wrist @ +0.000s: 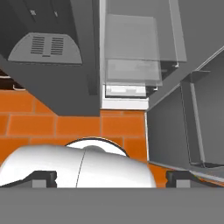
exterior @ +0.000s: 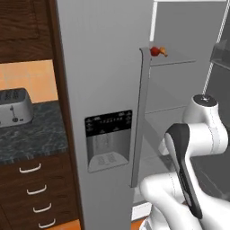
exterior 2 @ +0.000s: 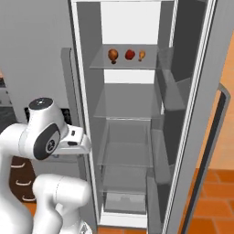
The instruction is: Place one bell pepper and one chicken drumstick in each tupperware on the nearby counter, to pack two identical lunches.
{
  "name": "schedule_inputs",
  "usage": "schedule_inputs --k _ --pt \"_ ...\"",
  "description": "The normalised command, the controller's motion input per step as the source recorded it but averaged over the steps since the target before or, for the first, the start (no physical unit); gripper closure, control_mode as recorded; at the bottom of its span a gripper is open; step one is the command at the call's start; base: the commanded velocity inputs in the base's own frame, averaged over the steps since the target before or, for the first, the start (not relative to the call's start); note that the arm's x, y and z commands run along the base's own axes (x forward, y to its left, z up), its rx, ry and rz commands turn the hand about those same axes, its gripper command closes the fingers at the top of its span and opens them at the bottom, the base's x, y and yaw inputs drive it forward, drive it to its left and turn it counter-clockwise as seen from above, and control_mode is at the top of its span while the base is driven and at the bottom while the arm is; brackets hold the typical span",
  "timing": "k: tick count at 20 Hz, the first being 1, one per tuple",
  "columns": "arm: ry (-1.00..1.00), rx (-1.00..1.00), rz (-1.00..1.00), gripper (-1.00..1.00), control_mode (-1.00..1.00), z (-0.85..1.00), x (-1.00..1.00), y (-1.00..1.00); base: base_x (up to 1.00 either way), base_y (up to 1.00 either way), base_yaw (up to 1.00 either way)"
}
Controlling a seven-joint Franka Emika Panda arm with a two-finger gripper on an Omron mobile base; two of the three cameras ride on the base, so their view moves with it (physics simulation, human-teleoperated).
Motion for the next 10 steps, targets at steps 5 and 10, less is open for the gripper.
schedule_inputs --k 5,10 --pt "0.0 0.0 0.0 -1.0 1.0 0.0 0.0 0.0 0.24 -0.2 0.04" --pt "0.0 0.0 0.0 -1.0 1.0 0.0 0.0 0.0 0.08 -0.26 0.03"
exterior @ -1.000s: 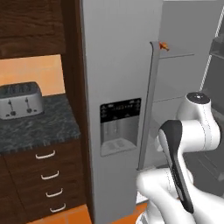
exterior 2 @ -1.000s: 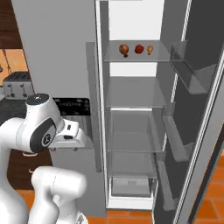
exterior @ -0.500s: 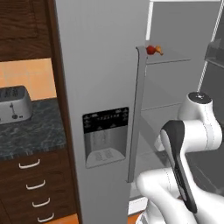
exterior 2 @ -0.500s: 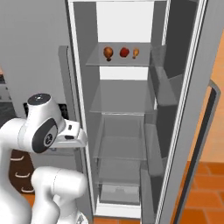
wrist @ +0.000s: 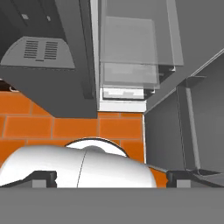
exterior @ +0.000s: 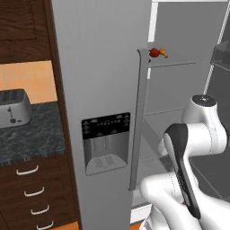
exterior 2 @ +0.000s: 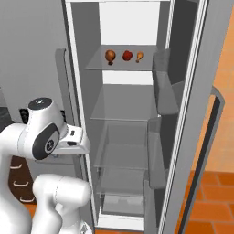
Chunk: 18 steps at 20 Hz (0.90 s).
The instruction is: Place one bell pepper and one chicken drumstick in each tupperware on the nearby counter, to pack two identical lunches.
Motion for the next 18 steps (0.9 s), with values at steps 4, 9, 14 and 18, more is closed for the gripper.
schedule_inputs --k 4,9,14,18 --pt "0.0 0.0 0.0 -1.0 1.0 0.0 0.0 0.0 0.08 -0.3 0.02" --pt "0.0 0.0 0.0 -1.0 1.0 0.0 0.0 0.0 0.07 -0.42 0.02" --pt "0.0 0.0 0.0 -1.0 1.0 0.0 0.0 0.0 0.12 -0.42 0.01" --pt "0.0 0.0 0.0 -1.0 1.0 0.0 0.0 0.0 0.16 -0.39 0.01"
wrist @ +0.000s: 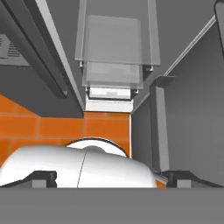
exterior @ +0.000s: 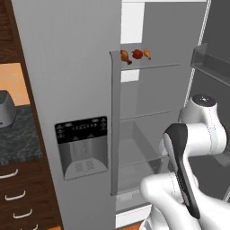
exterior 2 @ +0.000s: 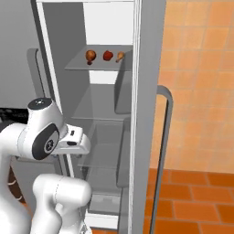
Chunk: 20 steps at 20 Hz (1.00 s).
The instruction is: Place one bell pepper and one chicken drumstick in each tupperware on the nearby counter, to pack two identical lunches.
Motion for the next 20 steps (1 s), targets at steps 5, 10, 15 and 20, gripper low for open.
schedule_inputs --k 5,10,15,20 --pt "0.0 0.0 0.0 -1.0 1.0 0.0 0.0 0.0 0.03 -0.07 0.01" --pt "0.0 0.0 0.0 -1.0 1.0 0.0 0.0 0.0 0.0 0.0 0.0" --pt "-0.11 -0.02 0.05 -1.0 -1.0 0.2 -0.01 0.0 0.0 0.0 0.0" --pt "-0.56 -0.11 0.13 -1.0 -1.0 0.97 0.02 0.0 0.0 0.0 0.0"
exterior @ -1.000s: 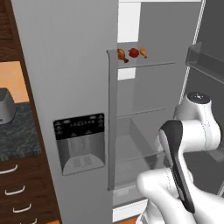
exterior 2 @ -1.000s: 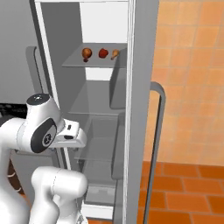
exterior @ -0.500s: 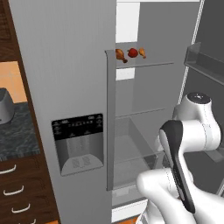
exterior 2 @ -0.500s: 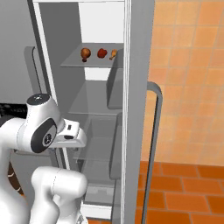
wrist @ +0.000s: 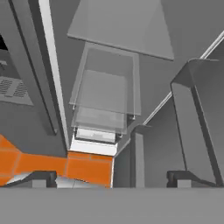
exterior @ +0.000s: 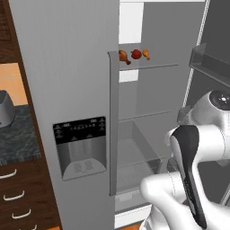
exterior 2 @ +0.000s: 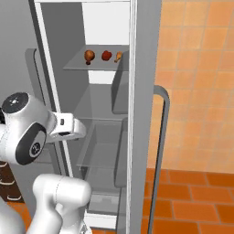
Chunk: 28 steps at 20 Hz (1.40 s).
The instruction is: Place one bell pepper and one chicken drumstick in each tupperware on the nearby counter, to pack two identical lunches.
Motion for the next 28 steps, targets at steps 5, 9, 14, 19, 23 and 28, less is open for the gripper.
schedule_inputs --k 5,9,14,19,23,28 --pt "-0.58 -0.11 0.15 -1.0 -1.0 0.97 0.27 -0.06 0.0 0.0 0.0" --pt "-0.29 0.0 0.06 -1.0 -1.0 0.81 0.5 -0.03 0.0 0.0 0.0" --pt "-0.07 0.15 0.0 -1.0 -1.0 0.6 0.96 0.17 0.0 0.0 0.0" --pt "0.22 0.25 0.0 -1.0 -1.0 0.87 1.0 -0.03 0.0 0.0 0.0" --pt "0.46 0.16 0.0 -1.0 -1.0 0.57 1.0 -0.02 0.0 0.0 0.0" --pt "0.09 0.12 0.02 -1.0 -1.0 -0.48 1.0 0.03 0.0 0.0 0.0"
